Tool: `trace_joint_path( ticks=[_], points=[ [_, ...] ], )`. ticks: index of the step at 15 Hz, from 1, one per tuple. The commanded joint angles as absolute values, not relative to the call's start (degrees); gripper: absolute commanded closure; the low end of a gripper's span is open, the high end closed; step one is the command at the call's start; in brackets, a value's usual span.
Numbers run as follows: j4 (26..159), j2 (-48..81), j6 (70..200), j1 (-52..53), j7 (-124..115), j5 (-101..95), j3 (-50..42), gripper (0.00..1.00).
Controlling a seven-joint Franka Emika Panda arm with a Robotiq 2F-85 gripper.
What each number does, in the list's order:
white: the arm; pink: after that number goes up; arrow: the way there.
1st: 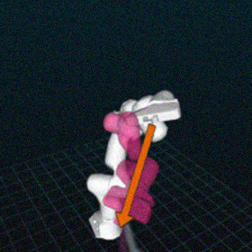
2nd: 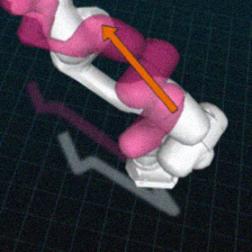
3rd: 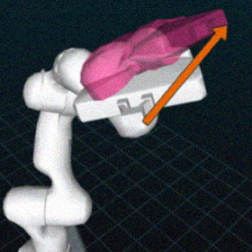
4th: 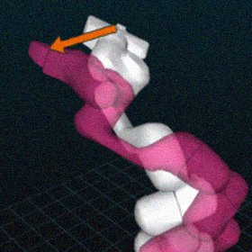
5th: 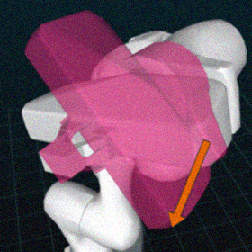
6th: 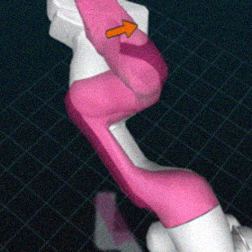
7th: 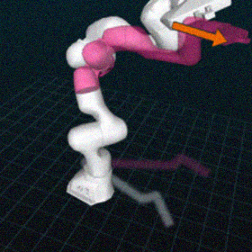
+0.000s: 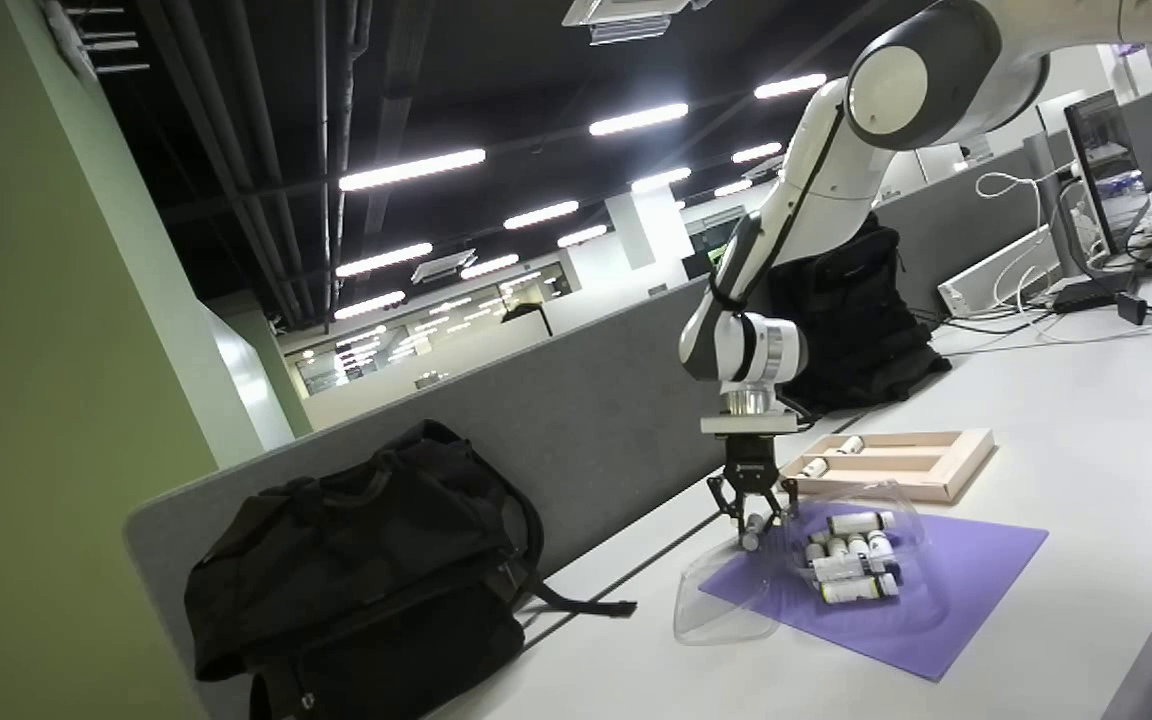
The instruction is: Take the bottle from the table and put it in the clear bowl
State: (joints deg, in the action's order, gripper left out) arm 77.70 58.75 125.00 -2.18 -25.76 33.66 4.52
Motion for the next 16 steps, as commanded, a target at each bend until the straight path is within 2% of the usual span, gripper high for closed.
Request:
trace_joint_path(
  ticks=[1, 6, 11, 16],
  points=[
    [80.16, 53.69, 120.59, -3.29, -25.65, 32.47, 3.9, 0.85],
    [79.47, 48.84, 99.43, -6.86, -22.49, 30.4, 4.22, 0.85],
    [78.39, 49.55, 79.36, -7.33, -21.14, 28.77, 1.97, 0.85],
    [74.94, 56.11, 72.48, -5.77, -19.47, 27.8, 0.85, 0.85]
  ],
)
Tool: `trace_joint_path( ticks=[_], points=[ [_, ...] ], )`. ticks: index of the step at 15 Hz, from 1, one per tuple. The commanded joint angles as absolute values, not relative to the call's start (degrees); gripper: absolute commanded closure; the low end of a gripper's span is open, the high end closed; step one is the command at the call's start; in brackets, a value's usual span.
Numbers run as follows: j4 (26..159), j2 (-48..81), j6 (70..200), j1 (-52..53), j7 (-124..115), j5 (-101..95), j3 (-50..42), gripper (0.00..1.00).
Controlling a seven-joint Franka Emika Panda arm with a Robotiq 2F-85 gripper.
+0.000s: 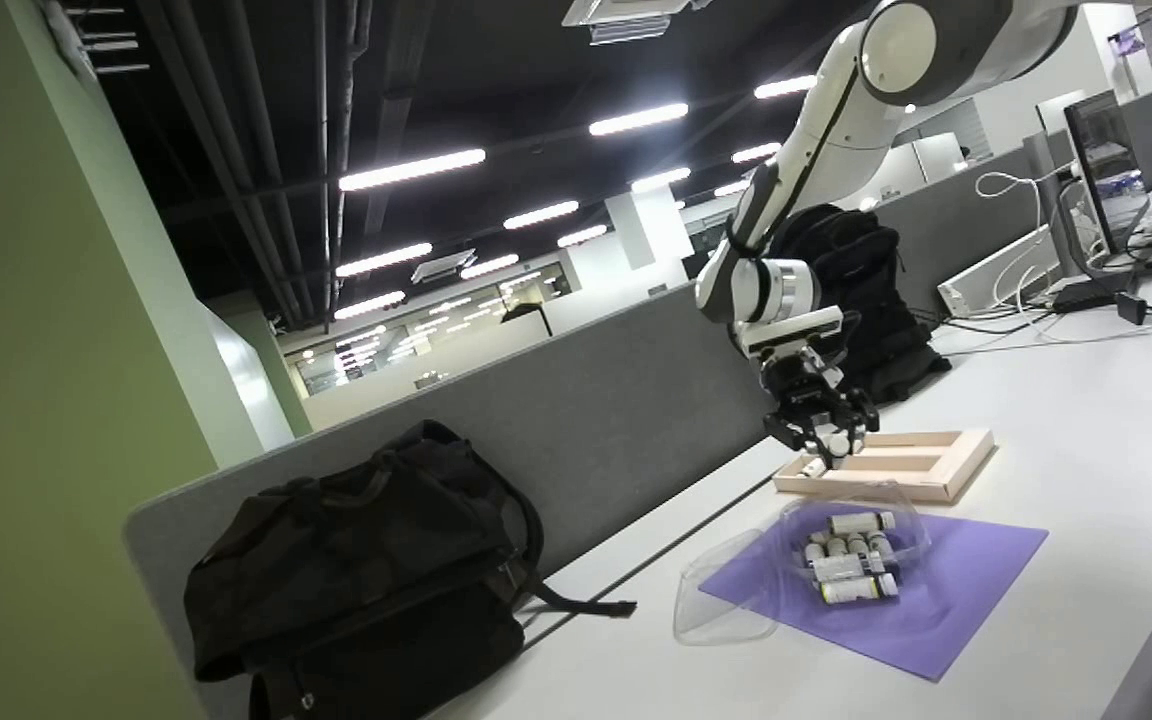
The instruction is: Take the bottle from the table and put it in the clear bowl
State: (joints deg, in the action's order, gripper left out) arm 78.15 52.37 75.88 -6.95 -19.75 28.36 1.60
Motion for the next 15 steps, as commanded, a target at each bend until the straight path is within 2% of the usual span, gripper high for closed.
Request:
trace_joint_path(
  ticks=[1, 3, 5, 9, 12, 13, 14, 15],
  points=[
    [74.31, 57.33, 72.87, -5.43, -18.8, 27.66, 0.87, 0.85],
    [74.1, 58.67, 75.24, -4.73, -17.37, 27.62, 0.86, 0.35],
    [73.91, 59.23, 75.95, -4.34, -16.08, 27.36, 1.05, 0.29],
    [76.18, 55.99, 76.51, -4.41, -12.6, 27.71, 1.61, 0.04],
    [80.74, 50.0, 79.85, -4.9, -8.91, 29.16, 1.75, 0.0],
    [75.95, 55.51, 77.45, -4.44, -10.5, 28.42, 1.65, 0.06],
    [76.5, 54.09, 78.07, -4.52, -9.86, 28.57, 1.68, 0.0],
    [77.1, 52.84, 78.26, -4.56, -9.62, 28.64, 1.65, 0.0]
  ],
)
